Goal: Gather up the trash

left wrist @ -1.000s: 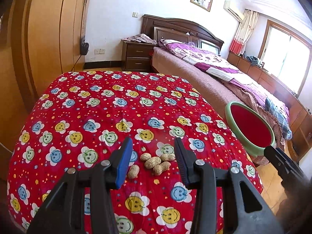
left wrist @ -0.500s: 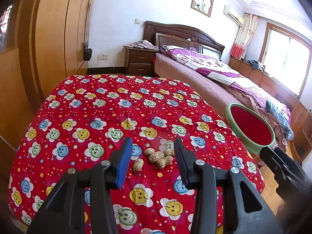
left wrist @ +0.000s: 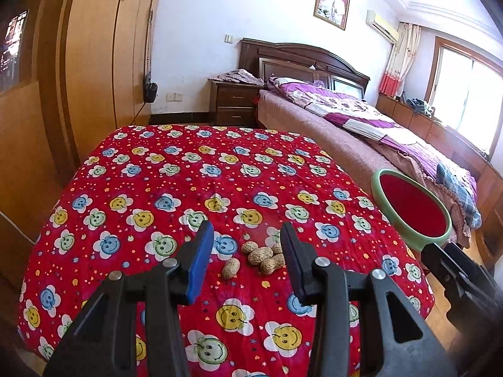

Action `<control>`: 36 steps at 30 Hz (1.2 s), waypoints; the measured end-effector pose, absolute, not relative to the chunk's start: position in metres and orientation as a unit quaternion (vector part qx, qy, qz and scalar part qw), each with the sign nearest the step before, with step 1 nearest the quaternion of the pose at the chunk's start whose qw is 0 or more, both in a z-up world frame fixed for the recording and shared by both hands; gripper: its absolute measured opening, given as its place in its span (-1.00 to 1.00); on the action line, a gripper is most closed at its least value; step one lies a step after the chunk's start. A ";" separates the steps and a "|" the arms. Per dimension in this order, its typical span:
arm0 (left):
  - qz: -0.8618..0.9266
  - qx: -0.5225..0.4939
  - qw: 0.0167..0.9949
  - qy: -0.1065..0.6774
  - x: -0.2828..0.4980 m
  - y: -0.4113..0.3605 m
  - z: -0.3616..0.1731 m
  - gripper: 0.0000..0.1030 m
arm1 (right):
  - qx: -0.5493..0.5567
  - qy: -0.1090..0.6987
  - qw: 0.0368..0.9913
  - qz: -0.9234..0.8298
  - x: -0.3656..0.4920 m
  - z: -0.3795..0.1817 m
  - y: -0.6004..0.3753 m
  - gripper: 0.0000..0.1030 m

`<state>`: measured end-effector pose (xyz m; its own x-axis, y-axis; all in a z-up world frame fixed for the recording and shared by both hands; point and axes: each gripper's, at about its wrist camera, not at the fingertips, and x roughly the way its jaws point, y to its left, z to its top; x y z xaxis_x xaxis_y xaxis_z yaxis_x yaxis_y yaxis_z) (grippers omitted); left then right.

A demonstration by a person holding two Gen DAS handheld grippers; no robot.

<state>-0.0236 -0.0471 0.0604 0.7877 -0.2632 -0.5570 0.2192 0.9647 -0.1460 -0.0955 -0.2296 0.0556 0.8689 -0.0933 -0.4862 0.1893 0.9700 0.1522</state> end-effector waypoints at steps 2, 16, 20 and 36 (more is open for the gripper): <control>-0.127 -0.036 0.945 0.300 -0.023 -0.047 0.060 -0.15 | 0.099 0.248 0.961 -0.072 -0.095 0.055 -0.230 0.54; -0.127 -0.035 0.945 0.300 -0.023 -0.047 0.060 -0.15 | 0.100 0.249 0.961 -0.072 -0.094 0.054 -0.230 0.54; -0.126 -0.034 0.944 0.301 -0.022 -0.047 0.059 -0.15 | 0.100 0.249 0.961 -0.072 -0.094 0.053 -0.230 0.54; -0.127 -0.033 0.944 0.301 -0.022 -0.048 0.059 -0.15 | 0.101 0.249 0.960 -0.071 -0.094 0.053 -0.230 0.54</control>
<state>-0.0221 -0.0475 0.0589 0.7861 -0.2594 -0.5610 0.2199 0.9656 -0.1384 -0.0941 -0.2304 0.0534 0.8654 -0.0869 -0.4935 0.1876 0.9694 0.1582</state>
